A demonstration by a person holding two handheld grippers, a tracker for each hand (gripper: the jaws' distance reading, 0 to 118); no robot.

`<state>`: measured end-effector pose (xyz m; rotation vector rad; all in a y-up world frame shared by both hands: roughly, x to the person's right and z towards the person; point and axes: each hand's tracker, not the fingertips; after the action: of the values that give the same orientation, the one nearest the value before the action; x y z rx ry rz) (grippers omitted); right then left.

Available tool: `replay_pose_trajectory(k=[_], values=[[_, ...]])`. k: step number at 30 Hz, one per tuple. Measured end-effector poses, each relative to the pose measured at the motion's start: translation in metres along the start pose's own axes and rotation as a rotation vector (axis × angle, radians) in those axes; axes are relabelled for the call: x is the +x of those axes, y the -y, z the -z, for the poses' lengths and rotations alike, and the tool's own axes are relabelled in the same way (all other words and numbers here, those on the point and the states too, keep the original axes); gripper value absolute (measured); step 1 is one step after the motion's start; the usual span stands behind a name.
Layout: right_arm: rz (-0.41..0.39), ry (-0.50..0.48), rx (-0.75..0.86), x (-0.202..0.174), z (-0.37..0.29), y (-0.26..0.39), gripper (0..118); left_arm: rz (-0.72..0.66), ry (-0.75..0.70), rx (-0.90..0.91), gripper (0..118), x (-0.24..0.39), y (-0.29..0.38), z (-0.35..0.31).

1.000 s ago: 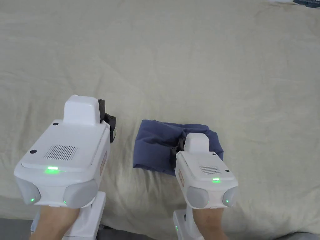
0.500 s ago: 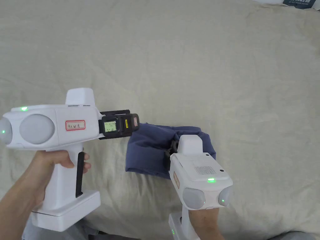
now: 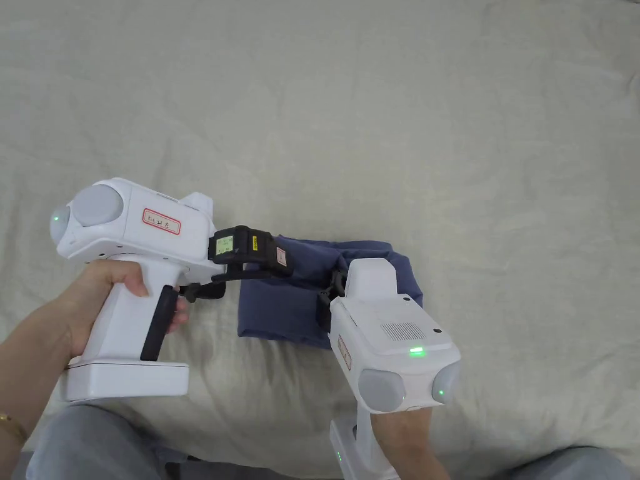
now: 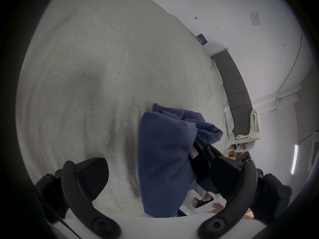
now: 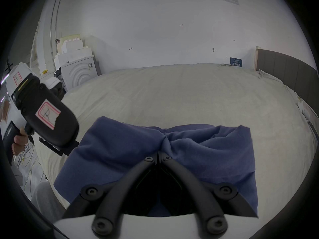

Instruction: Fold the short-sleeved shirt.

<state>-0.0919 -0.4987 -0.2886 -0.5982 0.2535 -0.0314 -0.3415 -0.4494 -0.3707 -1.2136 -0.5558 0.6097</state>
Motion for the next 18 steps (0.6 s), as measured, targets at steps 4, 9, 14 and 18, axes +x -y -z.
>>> replay_pose_trajectory(k=[4, 9, 14, 18], values=[[0.004, -0.004, -0.003, 0.001, 0.000, -0.001, 0, -0.014, 0.004, -0.025, 118, 0.004, -0.003, 0.010], [0.014, -0.005, -0.004, 0.001, -0.001, -0.001, 0, 0.027, -0.010, -0.052, 104, 0.012, -0.004, 0.010], [0.028, -0.007, -0.007, 0.002, 0.000, -0.002, 0, 0.023, -0.002, -0.066, 61, 0.013, 0.002, 0.021], [0.039, -0.015, -0.018, 0.005, 0.000, -0.005, 0, -0.074, -0.022, -0.039, 24, 0.016, 0.003, 0.019]])
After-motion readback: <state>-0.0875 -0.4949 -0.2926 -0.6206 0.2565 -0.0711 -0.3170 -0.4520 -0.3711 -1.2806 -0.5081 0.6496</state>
